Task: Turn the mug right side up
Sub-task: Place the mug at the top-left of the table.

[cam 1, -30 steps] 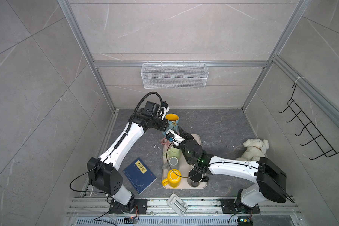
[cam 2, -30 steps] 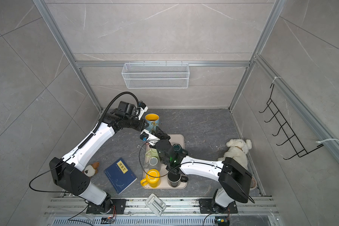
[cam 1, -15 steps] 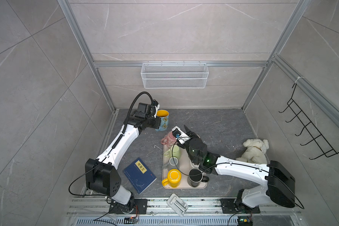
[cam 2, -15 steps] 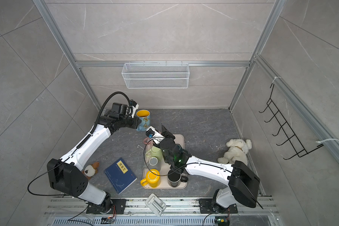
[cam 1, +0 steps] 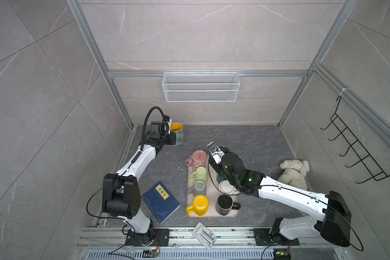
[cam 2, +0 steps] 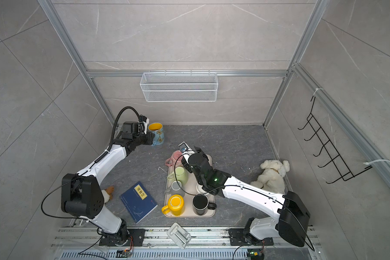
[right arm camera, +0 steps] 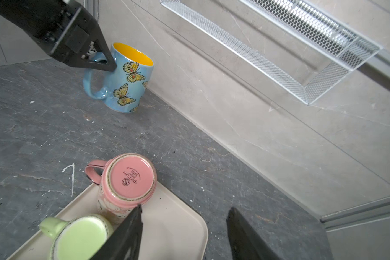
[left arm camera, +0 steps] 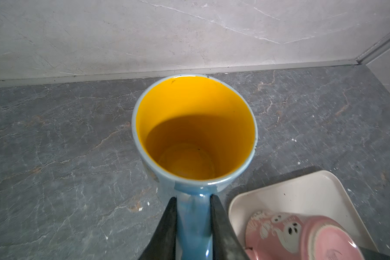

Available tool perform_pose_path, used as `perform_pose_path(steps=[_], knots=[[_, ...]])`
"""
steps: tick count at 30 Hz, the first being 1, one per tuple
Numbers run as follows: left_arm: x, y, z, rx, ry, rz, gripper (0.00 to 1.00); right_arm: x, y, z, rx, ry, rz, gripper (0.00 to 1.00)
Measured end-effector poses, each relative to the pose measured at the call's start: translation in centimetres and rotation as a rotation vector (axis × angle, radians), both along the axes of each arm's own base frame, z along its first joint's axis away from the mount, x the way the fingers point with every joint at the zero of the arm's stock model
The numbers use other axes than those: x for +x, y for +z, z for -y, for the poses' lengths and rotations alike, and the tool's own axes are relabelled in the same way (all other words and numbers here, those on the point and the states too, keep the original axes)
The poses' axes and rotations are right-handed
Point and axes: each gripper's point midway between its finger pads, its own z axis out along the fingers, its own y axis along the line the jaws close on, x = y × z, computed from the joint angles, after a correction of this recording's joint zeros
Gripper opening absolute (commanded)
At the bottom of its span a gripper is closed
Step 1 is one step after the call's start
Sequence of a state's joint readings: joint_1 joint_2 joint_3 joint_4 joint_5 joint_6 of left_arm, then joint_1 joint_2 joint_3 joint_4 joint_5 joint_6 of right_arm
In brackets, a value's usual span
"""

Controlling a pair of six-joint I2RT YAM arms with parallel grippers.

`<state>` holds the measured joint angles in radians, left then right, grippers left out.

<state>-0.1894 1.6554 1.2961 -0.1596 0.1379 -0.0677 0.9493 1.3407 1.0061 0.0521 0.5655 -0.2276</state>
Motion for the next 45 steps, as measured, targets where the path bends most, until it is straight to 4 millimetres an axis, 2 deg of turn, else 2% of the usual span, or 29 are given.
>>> perform_pose_path(steps=[8, 12, 28, 45], knots=[[1.2, -5.0, -0.4, -0.012, 0.027, -0.042, 0.0, -0.7, -0.5, 0.6, 0.056, 0.002, -0.073, 0.65], [1.7, -6.7, -0.4, -0.016, 0.035, -0.058, 0.0, -1.0, -0.4, 0.9, 0.076, -0.004, -0.089, 0.66], [3.0, -8.0, -0.3, -0.017, 0.038, -0.035, 0.0, -1.5, -0.8, 1.1, 0.114, -0.009, -0.134, 0.68], [2.4, -9.0, 0.2, 0.007, 0.029, -0.056, 0.0, -1.7, -1.2, 0.8, 0.124, 0.004, -0.154, 0.7]])
